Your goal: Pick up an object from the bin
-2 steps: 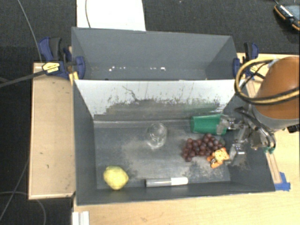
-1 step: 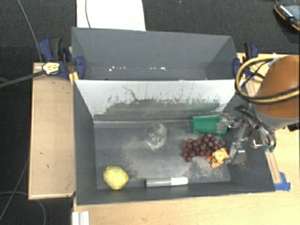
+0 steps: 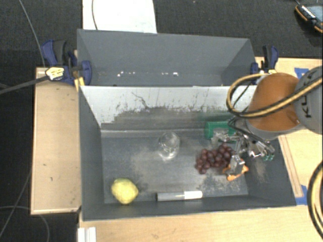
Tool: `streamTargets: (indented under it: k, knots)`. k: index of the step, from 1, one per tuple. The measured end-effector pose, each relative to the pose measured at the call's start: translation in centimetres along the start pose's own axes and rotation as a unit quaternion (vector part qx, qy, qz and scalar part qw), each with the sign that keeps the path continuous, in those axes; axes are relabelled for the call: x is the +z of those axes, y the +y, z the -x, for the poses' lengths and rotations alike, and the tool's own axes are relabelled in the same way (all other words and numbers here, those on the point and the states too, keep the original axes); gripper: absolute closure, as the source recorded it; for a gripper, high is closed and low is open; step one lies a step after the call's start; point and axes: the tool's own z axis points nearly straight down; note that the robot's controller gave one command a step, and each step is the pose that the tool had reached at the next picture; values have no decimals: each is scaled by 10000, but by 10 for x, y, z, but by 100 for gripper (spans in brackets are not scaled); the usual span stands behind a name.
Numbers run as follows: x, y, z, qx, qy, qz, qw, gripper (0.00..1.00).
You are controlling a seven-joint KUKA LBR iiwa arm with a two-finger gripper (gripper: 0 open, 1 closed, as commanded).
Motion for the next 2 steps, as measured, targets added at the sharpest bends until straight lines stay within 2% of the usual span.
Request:
streamTargets:
  k: [1, 2]
  knots:
    - [-46, 6, 4, -14, -64, -26, 10000, 0]
    - [12, 3, -1, -68, 25, 17, 10000, 0]
